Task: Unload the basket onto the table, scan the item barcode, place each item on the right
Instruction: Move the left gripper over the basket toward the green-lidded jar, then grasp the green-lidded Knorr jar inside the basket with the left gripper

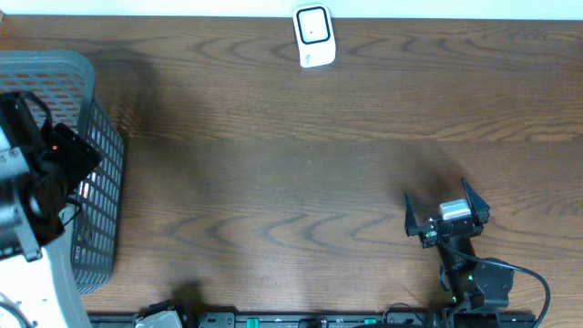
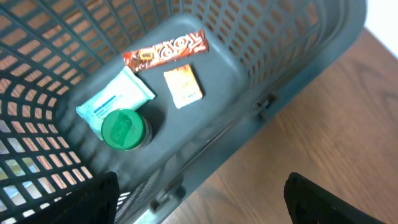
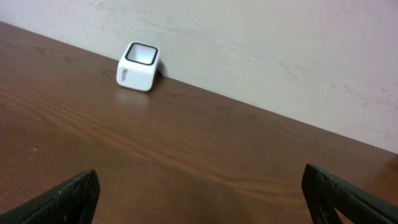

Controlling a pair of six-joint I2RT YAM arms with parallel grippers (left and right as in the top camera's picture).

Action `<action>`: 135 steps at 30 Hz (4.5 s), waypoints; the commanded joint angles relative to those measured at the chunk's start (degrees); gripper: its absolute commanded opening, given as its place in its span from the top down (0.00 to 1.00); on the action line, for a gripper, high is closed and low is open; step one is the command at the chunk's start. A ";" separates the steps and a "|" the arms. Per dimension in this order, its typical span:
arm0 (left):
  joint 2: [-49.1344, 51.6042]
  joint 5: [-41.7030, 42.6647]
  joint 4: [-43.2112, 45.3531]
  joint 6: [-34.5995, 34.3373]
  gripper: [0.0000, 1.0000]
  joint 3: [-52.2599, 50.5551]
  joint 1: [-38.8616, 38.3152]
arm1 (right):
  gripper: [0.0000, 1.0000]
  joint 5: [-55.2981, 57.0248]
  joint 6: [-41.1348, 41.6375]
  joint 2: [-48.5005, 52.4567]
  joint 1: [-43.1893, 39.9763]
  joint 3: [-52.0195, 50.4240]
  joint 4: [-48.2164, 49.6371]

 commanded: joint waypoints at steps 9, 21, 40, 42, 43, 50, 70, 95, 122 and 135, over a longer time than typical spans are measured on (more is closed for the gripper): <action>3.15 -0.98 -0.04 -0.35 0.15 -0.83 1.07 | 0.01 0.33 0.39 -0.17 0.13 -0.02 -0.22; 4.94 -0.98 0.35 -0.96 0.15 -1.05 2.89 | 0.01 0.31 0.39 -0.17 0.13 -0.02 -0.24; 14.80 -4.57 -1.11 -10.19 0.15 -1.05 11.45 | 0.01 0.31 0.42 -0.17 0.13 -0.02 -0.24; 15.96 -3.85 -2.62 -12.41 0.15 -1.05 14.34 | 0.01 0.31 0.39 -0.17 0.13 -0.02 -0.22; 16.61 -2.51 -3.28 -12.98 0.14 -1.05 15.82 | 0.01 0.31 0.39 -0.17 0.13 -0.02 -0.24; 18.08 2.78 -3.67 -17.62 0.15 -4.28 22.53 | 0.01 0.31 0.39 -0.17 0.13 -0.02 -0.24; 18.08 3.67 0.15 -21.09 0.15 -16.31 24.24 | 0.01 0.31 0.39 -0.02 0.13 -0.02 -0.22; 18.10 4.20 1.14 -22.77 0.14 -17.57 25.77 | 0.01 0.31 0.39 0.00 0.13 -0.02 -0.24; 31.91 4.46 10.29 -20.59 0.01 -18.78 28.81 | 0.01 0.31 0.39 0.00 0.13 -0.02 -0.22; 38.82 4.42 11.87 -19.21 0.01 -18.82 28.81 | 0.01 0.31 0.39 0.02 0.13 -0.02 -0.24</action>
